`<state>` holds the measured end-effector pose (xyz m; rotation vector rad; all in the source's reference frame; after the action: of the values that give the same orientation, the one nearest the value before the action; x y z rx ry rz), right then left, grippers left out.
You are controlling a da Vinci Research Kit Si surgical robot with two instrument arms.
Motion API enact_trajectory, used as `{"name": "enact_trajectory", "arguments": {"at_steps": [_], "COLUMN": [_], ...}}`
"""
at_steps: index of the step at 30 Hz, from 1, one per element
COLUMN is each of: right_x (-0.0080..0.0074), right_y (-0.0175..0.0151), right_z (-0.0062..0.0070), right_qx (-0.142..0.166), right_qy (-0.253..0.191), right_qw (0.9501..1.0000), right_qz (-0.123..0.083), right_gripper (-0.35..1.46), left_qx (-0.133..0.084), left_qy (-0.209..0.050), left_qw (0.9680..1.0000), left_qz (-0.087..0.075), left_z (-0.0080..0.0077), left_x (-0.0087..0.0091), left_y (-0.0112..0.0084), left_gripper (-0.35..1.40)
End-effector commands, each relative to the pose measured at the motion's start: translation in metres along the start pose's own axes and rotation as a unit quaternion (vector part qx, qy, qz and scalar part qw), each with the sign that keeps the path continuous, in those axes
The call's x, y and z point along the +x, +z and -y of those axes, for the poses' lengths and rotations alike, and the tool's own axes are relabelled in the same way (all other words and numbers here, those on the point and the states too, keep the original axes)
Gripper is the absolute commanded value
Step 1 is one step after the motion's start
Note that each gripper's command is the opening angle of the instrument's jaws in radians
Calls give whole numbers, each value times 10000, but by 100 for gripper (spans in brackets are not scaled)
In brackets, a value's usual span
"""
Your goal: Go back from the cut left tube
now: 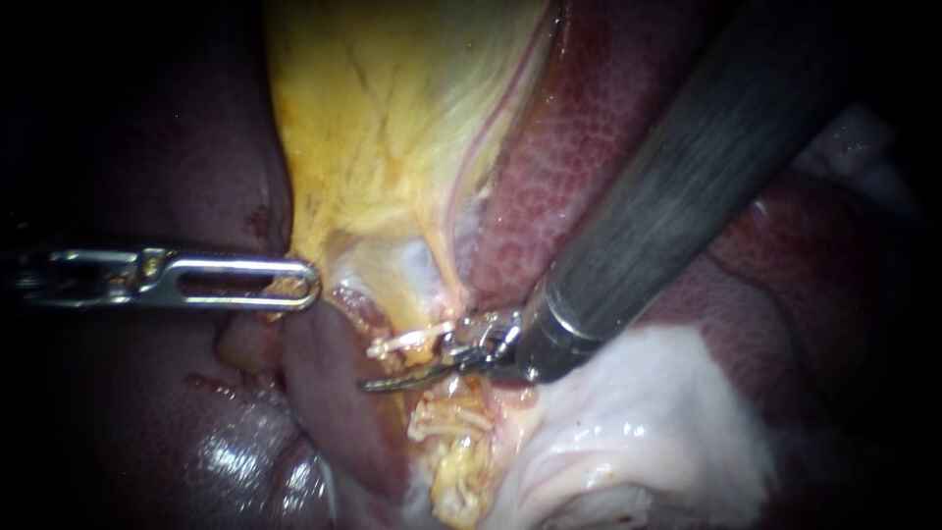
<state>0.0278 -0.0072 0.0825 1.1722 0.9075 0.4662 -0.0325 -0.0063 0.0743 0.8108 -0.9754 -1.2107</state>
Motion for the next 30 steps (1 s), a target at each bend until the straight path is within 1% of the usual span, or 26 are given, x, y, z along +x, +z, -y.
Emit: {"name": "enact_trajectory", "arguments": {"at_steps": [1, 6, 8, 9, 11, 13, 15, 20, 24, 27, 30], "right_x": [1, -1, -1, -1, -2, -2, -1, -1, -1, -2, -7], "right_y": [1, 2, 2, 2, 3, 3, 4, 6, 6, 4, -2], "right_z": [2, 6, 8, 9, 10, 13, 15, 20, 20, 21, 25], "right_qx": [6, 3, 55, 75, 91, 42, 13, 40, 25, 27, -13], "right_qy": [-5, -12, -14, -14, -13, 21, -3, -31, -58, -119, -506], "right_qw": [10000, 10000, 10000, 10000, 9999, 9997, 9995, 9994, 9993, 9992, 9978], "right_qz": [0, 19, -13, -35, -119, -222, -309, -345, -378, -377, -416], "right_gripper": [-35, -35, -35, -25, 29, 79, 103, 120, 126, 128, 133], "left_qx": [2, 3, 3, 3, 3, 4, 4, -6, -6, -6, -5], "left_qy": [1, 1, 1, 1, 1, 1, 1, 1, 0, 0, 1], "left_qw": [10000, 10000, 10000, 10000, 10000, 10000, 10000, 10000, 10000, 10000, 10000], "left_qz": [-3, -4, -4, -4, -4, -5, -5, 5, 4, 4, 4], "left_z": [0, -1, -1, -1, -1, -1, -1, -2, -2, -2, -2], "left_x": [0, 0, 0, 0, 0, 0, 0, 0, -1, -1, -1], "left_y": [0, 0, 0, 0, 0, 0, 0, -1, -1, -1, -1], "left_gripper": [-35, -35, -35, -35, -35, -35, -35, -35, -35, -35, -35]}}
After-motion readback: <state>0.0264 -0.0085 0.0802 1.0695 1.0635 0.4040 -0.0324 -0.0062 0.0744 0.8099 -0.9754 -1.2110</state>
